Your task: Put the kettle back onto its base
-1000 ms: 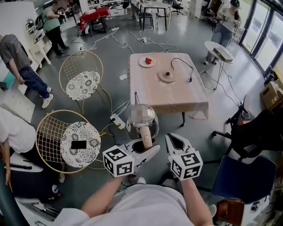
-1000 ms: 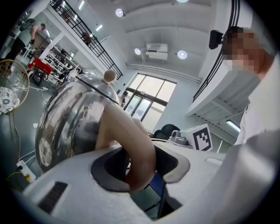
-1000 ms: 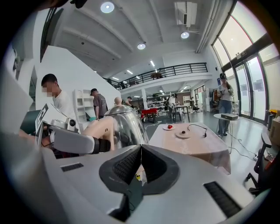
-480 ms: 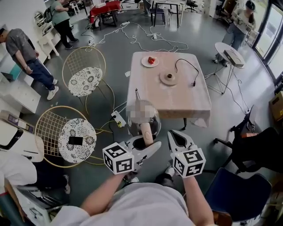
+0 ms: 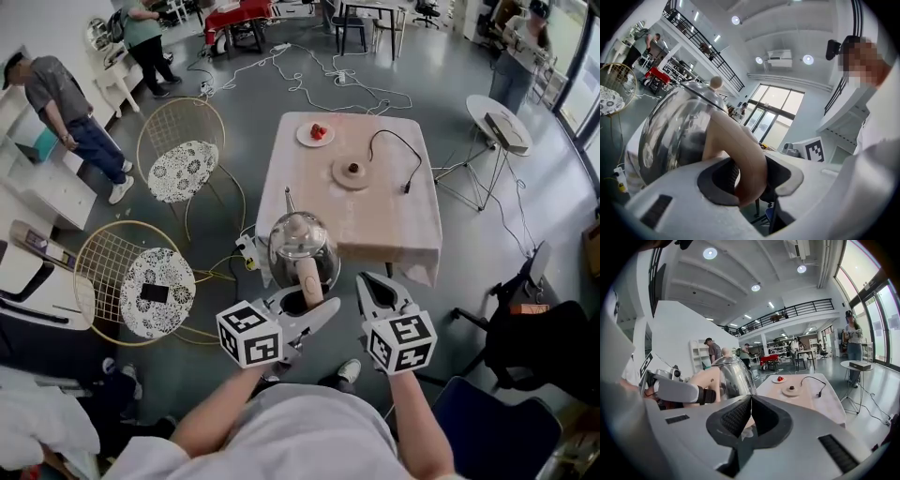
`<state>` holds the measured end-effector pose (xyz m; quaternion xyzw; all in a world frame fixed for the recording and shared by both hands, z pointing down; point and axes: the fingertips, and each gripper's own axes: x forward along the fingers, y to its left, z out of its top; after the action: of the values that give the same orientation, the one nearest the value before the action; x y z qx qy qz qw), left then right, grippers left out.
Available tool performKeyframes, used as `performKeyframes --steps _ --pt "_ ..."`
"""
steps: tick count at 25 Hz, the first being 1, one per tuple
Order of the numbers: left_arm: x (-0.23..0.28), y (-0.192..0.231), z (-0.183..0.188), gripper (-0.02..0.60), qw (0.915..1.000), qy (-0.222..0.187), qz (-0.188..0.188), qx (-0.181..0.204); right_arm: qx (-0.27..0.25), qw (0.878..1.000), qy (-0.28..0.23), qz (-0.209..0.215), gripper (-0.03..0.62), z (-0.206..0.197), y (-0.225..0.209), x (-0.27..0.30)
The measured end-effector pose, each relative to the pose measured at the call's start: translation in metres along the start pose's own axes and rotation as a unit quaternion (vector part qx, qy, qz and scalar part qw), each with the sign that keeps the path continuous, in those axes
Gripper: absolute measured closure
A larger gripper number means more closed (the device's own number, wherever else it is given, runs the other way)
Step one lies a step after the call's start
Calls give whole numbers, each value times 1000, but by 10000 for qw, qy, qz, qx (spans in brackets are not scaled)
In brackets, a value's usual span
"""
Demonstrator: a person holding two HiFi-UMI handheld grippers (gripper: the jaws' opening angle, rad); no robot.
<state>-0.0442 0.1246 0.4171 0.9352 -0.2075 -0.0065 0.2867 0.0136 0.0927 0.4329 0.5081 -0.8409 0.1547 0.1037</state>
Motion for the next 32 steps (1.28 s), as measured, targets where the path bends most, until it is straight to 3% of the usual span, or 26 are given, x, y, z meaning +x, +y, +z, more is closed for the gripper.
performKeyframes --steps 16,32 --pt "73 -5 0 425 9992 -94 392 -27 71 9995 -52 316 589 1 -78 -13" --pt "103 33 23 423 9999 64 98 24 201 9998 48 67 589 4 -106 25"
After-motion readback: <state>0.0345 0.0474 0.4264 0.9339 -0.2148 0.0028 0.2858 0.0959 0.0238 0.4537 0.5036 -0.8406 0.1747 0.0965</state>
